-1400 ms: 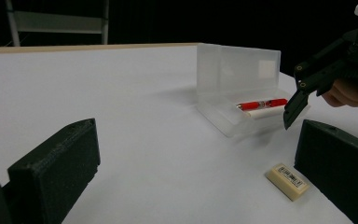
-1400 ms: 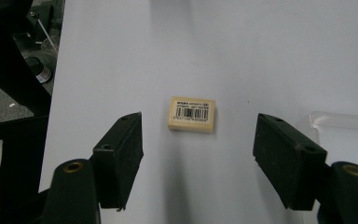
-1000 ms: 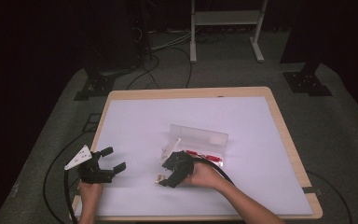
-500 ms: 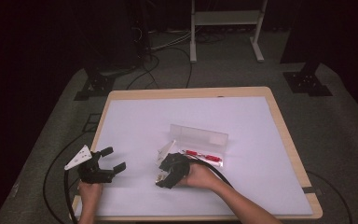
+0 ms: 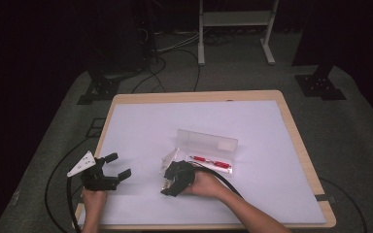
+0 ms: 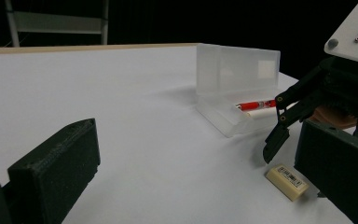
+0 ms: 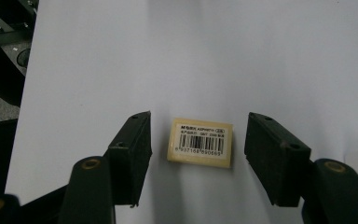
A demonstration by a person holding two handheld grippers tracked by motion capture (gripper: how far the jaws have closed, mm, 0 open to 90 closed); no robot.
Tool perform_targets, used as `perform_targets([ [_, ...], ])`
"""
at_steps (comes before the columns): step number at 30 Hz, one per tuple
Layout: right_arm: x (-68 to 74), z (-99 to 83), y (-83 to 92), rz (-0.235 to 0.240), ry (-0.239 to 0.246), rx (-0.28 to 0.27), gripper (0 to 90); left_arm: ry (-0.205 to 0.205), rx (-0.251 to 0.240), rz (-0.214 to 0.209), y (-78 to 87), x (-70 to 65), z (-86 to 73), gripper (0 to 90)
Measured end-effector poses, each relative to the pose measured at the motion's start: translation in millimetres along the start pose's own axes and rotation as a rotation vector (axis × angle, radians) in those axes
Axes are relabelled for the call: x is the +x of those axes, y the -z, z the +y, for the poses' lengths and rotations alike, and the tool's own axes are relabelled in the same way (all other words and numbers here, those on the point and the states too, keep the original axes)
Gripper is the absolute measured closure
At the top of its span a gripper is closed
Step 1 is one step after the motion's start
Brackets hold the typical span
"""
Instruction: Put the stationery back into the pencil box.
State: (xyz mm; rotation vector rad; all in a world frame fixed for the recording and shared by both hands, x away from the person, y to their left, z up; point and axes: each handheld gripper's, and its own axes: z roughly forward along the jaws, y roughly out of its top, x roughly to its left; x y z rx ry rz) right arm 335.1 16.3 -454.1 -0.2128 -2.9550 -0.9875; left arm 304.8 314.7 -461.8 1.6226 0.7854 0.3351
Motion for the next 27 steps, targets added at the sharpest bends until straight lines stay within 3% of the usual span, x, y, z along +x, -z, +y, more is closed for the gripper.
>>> perform_targets([
  [15,-0.5,-0.2,-0.6,0.003,0.008,0.006,56.7,-0.001,0.000,0.000,0.0,-0.1,0.0,0.0],
  [27,-1.3,1.9,5.6,-0.003,0.020,0.000,58.0,-0.001,0.000,-0.001,0.0,0.0,0.0,0.0],
])
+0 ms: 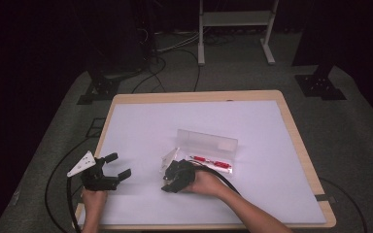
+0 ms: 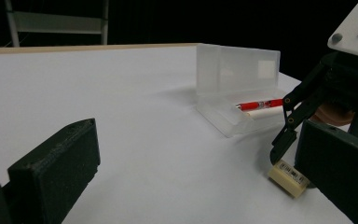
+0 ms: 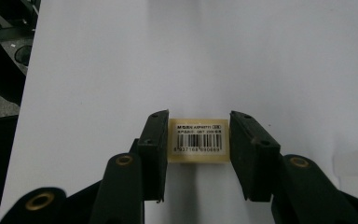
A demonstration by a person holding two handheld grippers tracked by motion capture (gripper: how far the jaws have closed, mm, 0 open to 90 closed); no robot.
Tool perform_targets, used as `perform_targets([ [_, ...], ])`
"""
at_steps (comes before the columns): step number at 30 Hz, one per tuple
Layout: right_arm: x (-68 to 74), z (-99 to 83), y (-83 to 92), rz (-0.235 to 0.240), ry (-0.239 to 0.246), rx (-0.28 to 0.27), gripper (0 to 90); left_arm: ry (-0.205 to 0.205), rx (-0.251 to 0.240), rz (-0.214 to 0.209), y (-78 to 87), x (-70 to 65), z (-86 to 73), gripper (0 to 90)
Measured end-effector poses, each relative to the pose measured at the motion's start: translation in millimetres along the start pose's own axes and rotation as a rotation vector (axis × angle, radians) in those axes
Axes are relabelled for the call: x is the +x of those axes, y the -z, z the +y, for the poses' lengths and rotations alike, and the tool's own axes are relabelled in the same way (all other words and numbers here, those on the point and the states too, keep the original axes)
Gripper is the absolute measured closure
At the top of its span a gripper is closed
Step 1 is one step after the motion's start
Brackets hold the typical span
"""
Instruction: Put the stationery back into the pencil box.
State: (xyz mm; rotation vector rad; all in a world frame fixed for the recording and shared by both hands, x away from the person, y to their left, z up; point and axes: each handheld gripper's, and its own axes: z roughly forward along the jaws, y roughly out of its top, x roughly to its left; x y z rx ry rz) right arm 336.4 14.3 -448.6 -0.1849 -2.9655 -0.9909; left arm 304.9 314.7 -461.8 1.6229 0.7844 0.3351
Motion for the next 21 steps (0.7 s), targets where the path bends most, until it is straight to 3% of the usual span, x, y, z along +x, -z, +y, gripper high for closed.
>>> perform_targets([
  [21,-11.6,4.0,21.6,-0.054,0.004,-0.009,58.1,-0.001,-0.001,0.001,-0.2,-0.1,-0.1,0.0],
])
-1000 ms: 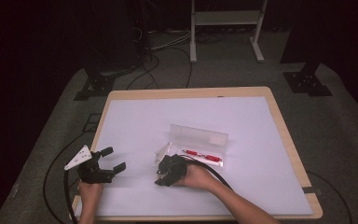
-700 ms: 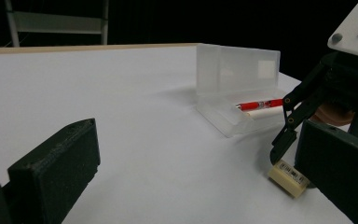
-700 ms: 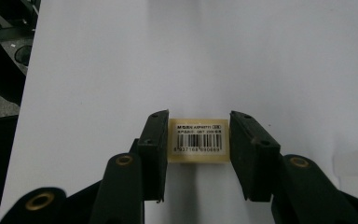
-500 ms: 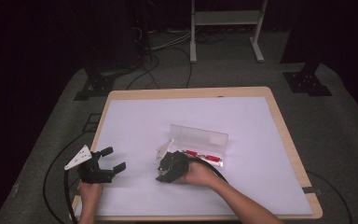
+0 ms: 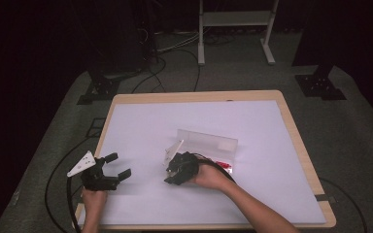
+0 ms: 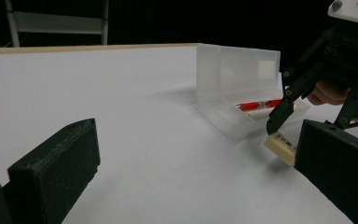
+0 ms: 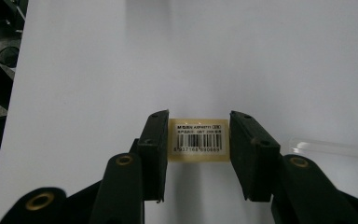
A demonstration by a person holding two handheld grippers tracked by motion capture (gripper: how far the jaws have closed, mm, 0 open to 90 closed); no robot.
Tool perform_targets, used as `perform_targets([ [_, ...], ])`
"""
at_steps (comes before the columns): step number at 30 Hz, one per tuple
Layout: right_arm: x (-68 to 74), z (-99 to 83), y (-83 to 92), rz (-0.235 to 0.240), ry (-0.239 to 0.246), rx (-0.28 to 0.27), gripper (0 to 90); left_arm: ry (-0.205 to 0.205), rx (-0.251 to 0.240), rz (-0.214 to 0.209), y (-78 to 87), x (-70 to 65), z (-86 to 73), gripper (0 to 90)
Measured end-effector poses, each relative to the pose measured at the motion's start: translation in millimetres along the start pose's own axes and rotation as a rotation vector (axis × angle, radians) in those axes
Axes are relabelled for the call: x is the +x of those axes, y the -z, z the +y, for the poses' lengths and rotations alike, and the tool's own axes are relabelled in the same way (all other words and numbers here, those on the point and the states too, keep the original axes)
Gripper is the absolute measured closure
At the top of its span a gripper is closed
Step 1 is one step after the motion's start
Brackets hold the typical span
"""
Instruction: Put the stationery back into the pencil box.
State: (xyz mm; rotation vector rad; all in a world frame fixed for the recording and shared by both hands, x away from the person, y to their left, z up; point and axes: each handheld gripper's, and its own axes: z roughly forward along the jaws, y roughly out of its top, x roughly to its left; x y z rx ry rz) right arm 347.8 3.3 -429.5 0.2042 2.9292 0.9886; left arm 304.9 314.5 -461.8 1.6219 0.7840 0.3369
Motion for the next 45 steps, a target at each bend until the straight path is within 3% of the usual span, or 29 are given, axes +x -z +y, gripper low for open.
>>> perform_targets([
  [45,-32.8,5.3,22.4,-0.089,-0.025,-0.014,58.1,-0.006,0.006,0.001,0.3,-0.1,0.1,0.0],
])
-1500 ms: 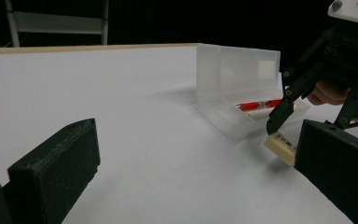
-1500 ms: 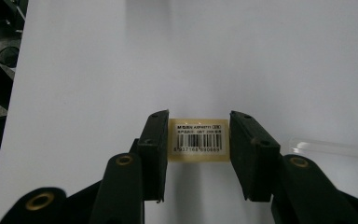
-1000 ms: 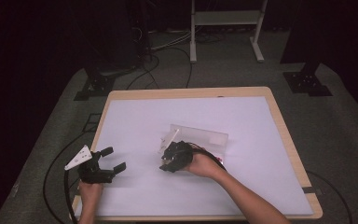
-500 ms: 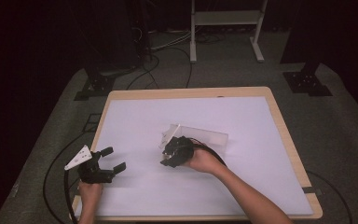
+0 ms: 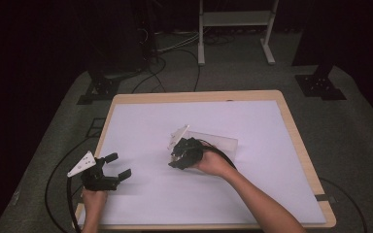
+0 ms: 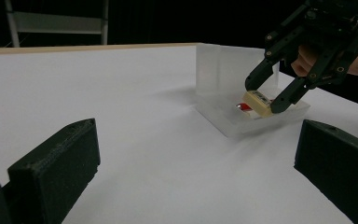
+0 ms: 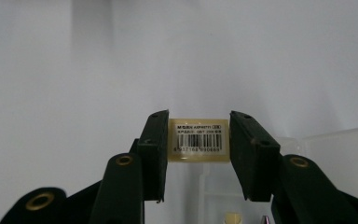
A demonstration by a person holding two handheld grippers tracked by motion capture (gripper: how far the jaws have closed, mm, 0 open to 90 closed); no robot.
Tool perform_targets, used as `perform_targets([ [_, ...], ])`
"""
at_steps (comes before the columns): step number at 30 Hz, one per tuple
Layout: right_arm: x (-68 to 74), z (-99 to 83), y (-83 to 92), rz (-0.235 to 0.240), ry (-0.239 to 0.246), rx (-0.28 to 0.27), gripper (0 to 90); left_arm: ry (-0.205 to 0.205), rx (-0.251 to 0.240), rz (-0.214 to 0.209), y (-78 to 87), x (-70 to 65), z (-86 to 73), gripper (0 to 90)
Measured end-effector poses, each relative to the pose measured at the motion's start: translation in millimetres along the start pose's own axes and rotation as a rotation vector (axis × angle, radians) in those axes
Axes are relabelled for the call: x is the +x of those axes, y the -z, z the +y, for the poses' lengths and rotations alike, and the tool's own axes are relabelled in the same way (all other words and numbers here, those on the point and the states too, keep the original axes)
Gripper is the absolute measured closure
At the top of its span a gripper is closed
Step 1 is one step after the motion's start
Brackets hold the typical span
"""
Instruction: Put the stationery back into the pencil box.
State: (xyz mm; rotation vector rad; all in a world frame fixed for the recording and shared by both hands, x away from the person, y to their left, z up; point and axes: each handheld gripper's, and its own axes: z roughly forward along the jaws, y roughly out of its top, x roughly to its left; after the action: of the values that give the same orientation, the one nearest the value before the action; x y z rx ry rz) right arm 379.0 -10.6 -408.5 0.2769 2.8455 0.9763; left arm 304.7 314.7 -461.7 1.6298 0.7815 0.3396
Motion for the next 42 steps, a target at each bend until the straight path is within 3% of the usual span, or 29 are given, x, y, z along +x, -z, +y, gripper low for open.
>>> perform_targets([
  [12,-14.3,-7.4,-2.4,-0.027,-0.036,0.009,58.1,0.000,0.000,0.000,0.0,0.0,0.0,0.0],
  [42,-29.1,-15.8,-8.9,-0.044,-0.077,0.023,58.0,0.000,0.002,0.003,-0.2,-0.8,-0.2,0.0],
])
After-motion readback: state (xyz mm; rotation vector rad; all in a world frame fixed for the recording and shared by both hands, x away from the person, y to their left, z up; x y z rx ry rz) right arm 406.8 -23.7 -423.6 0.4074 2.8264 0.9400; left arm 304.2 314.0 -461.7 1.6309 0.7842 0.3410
